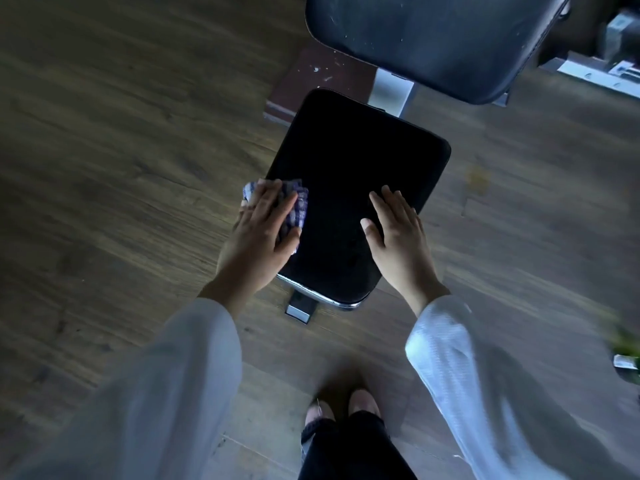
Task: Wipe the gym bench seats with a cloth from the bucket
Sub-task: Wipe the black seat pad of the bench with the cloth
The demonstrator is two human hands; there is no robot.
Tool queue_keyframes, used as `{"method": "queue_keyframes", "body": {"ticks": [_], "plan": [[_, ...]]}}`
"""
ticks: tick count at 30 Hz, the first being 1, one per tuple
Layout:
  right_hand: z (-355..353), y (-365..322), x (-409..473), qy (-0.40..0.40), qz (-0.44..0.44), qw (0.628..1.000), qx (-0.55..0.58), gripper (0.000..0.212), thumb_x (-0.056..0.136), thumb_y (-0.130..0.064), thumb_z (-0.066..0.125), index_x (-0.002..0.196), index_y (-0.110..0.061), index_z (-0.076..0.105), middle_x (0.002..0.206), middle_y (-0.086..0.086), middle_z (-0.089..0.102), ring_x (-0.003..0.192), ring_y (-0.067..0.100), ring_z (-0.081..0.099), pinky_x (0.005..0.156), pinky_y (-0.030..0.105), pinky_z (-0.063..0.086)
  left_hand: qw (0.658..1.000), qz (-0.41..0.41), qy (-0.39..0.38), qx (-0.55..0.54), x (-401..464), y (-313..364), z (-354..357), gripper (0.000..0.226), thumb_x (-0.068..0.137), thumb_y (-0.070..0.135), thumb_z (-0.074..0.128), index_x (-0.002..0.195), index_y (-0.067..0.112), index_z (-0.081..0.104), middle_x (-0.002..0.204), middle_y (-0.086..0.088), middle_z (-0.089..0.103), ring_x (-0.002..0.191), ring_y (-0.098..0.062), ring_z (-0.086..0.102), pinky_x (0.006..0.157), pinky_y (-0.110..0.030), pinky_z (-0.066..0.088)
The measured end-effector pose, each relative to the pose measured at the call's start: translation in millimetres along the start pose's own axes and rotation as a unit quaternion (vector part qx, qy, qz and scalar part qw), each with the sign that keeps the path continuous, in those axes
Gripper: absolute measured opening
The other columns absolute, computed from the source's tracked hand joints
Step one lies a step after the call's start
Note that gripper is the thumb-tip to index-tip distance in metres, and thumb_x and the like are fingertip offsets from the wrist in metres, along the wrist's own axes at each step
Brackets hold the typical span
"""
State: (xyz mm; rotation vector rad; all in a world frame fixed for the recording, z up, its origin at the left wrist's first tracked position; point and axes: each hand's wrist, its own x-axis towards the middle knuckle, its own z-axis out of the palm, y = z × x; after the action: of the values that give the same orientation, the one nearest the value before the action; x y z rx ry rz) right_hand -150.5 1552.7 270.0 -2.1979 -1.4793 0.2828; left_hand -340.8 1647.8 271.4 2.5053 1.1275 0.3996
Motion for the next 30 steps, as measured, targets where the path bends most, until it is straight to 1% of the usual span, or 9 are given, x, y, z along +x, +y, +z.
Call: {"method": "queue_keyframes", "body": {"ticks": [2, 4, 8, 11, 14, 18, 22, 26, 30], "plan": [[-5, 10, 4, -0.001, -0.019, 1.000, 0.002, 0.046, 0.090, -0.029, 0.044, 0.132, -0.009, 0.048, 0.142, 0.017, 0.042, 0.133, 0.033, 0.035, 0.108, 0.045, 0.028, 1.000, -0.011, 0.012, 0.013, -3, 9, 3, 0.061, 0.085, 0.040, 0.036, 0.134, 0.006, 0.047, 0.144, -0.022, 0.037, 0.137, -0.038, 0.026, 0.107, -0.055, 0.024], [-8, 18, 8, -0.005, -0.011, 1.000, 0.004, 0.046, 0.091, -0.029, 0.044, 0.133, -0.012, 0.046, 0.144, 0.016, 0.038, 0.135, 0.032, 0.031, 0.110, 0.044, 0.026, 0.999, 0.046, 0.021, 0.011, -16, 24, 10, 0.055, 0.086, 0.037, 0.041, 0.132, 0.009, 0.048, 0.142, -0.021, 0.041, 0.136, -0.035, 0.027, 0.105, -0.057, 0.026], [-11, 28, 15, 0.001, -0.002, 1.000, -0.001, 0.042, 0.095, -0.024, 0.045, 0.136, -0.014, 0.043, 0.147, 0.015, 0.034, 0.138, 0.031, 0.027, 0.112, 0.046, 0.024, 0.990, 0.143, -0.008, 0.017, -32, 33, 17, 0.049, 0.090, 0.036, 0.041, 0.133, 0.013, 0.048, 0.145, -0.013, 0.038, 0.138, -0.025, 0.021, 0.110, -0.049, 0.023], [-11, 30, 15, -0.003, -0.005, 1.000, -0.004, 0.042, 0.096, -0.022, 0.045, 0.137, -0.015, 0.041, 0.148, 0.014, 0.031, 0.139, 0.029, 0.024, 0.113, 0.044, 0.021, 0.995, 0.093, 0.009, 0.028, -19, 25, 12, 0.051, 0.089, 0.035, 0.041, 0.133, 0.010, 0.048, 0.143, -0.018, 0.042, 0.136, -0.032, 0.030, 0.106, -0.054, 0.032], [-12, 29, 14, -0.009, 0.000, 1.000, -0.004, 0.043, 0.097, -0.023, 0.044, 0.139, -0.017, 0.038, 0.150, 0.012, 0.028, 0.141, 0.026, 0.019, 0.114, 0.040, 0.016, 0.999, 0.011, 0.018, 0.033, -7, 28, 11, 0.055, 0.087, 0.036, 0.038, 0.133, 0.008, 0.049, 0.143, -0.020, 0.041, 0.135, -0.036, 0.029, 0.106, -0.055, 0.027], [-12, 31, 17, -0.008, 0.001, 1.000, 0.000, 0.044, 0.097, -0.025, 0.043, 0.140, -0.016, 0.037, 0.151, 0.012, 0.026, 0.141, 0.026, 0.018, 0.114, 0.039, 0.014, 0.997, 0.074, 0.007, 0.018, -20, 48, 20, 0.052, 0.088, 0.036, 0.041, 0.132, 0.009, 0.049, 0.142, -0.019, 0.042, 0.136, -0.035, 0.029, 0.105, -0.058, 0.026], [-15, 35, 23, -0.018, 0.025, 0.999, 0.015, 0.047, 0.097, -0.029, 0.043, 0.141, -0.016, 0.033, 0.153, 0.011, 0.020, 0.142, 0.024, 0.013, 0.114, 0.036, 0.010, 0.989, 0.146, -0.006, 0.005, -39, 60, 29, 0.051, 0.090, 0.037, 0.043, 0.135, 0.015, 0.042, 0.147, -0.009, 0.033, 0.140, -0.020, 0.018, 0.114, -0.045, 0.019], [-19, 39, 26, -0.023, 0.022, 0.999, 0.012, 0.048, 0.096, -0.033, 0.043, 0.141, -0.018, 0.034, 0.153, 0.010, 0.019, 0.142, 0.022, 0.011, 0.114, 0.036, 0.008, 0.994, 0.099, 0.006, 0.033, -18, 51, 23, 0.052, 0.087, 0.037, 0.043, 0.132, 0.011, 0.047, 0.142, -0.017, 0.043, 0.135, -0.032, 0.032, 0.106, -0.055, 0.033], [-18, 43, 27, -0.017, 0.015, 1.000, 0.019, 0.045, 0.097, -0.031, 0.043, 0.140, -0.019, 0.036, 0.153, 0.009, 0.022, 0.142, 0.023, 0.013, 0.114, 0.037, 0.009, 0.998, 0.020, 0.016, 0.063, 0, 57, 24, 0.055, 0.086, 0.038, 0.040, 0.130, 0.007, 0.052, 0.139, -0.020, 0.046, 0.132, -0.040, 0.037, 0.103, -0.056, 0.028]]}}
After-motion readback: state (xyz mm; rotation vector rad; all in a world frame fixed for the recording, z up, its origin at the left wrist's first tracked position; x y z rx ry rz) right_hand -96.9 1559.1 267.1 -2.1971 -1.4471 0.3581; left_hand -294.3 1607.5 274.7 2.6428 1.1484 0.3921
